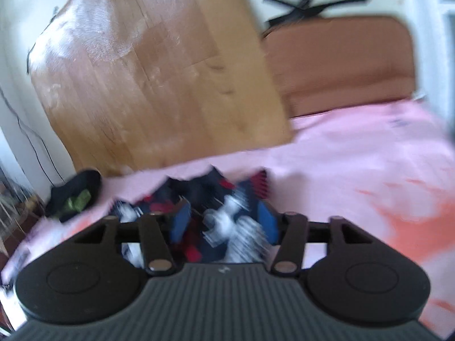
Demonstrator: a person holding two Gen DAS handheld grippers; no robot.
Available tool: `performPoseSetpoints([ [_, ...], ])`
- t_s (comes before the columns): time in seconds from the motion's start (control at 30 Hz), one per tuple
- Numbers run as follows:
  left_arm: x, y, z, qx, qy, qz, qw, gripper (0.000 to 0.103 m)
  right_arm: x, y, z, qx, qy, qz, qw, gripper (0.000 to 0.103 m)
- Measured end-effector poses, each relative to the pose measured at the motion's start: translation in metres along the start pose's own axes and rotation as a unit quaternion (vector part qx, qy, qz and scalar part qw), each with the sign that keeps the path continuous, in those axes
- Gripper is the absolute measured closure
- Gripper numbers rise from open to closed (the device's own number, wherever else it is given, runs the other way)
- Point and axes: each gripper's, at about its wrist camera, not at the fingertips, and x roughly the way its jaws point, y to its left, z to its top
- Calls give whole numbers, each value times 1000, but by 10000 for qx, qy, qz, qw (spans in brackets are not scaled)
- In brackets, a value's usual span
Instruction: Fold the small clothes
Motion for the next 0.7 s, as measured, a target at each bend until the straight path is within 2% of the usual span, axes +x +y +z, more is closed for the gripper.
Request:
performPoseSetpoints([
  [0.03, 12, -7, -4, 64, -12, -52, 10000, 69, 23, 5, 9, 139, 104, 51, 9998, 27],
  [0.13, 49, -17, -21, 293, 225, 213, 9991, 70, 91, 20, 30, 240, 448, -147, 9986, 21],
  [0.17, 51, -19, -27, 444, 25, 249, 9987, 69, 111, 23, 35, 168, 558, -314, 9978, 19],
  [0.23, 50, -20, -34, 681, -115, 252, 9973, 69, 142, 28, 41, 64, 770, -623, 9951, 19],
  [0.3, 47, -13, -38, 586, -226, 99, 9980, 69, 171, 28, 46, -86, 996, -758, 9921, 19],
  [0.43, 46, -3, -39, 322, -274, -152, 9990, 70, 204, 23, 50, -64, 1377, -724, 9878, 19],
  [0.5, 47, -1, -37, 253, -266, -212, 9991, 70, 212, 28, 45, -279, 1511, -634, 9861, 20],
  [0.53, 48, -1, -37, 246, -271, -216, 9991, 70, 212, 34, 43, -537, 1476, -665, 9854, 32],
  [0.57, 49, -1, -37, 255, -278, -207, 9991, 70, 211, 39, 39, -801, 1470, -704, 9834, 54],
  [0.6, 49, -2, -37, 270, -285, -193, 9990, 70, 209, 44, 37, -994, 1483, -705, 9814, 71],
  [0.63, 50, -2, -37, 279, -289, -179, 9990, 70, 205, 45, 36, -1015, 1485, -648, 9816, 83],
  [0.7, 51, -2, -37, 285, -302, -164, 9990, 70, 194, 45, 40, -903, 1475, -479, 9838, 88],
])
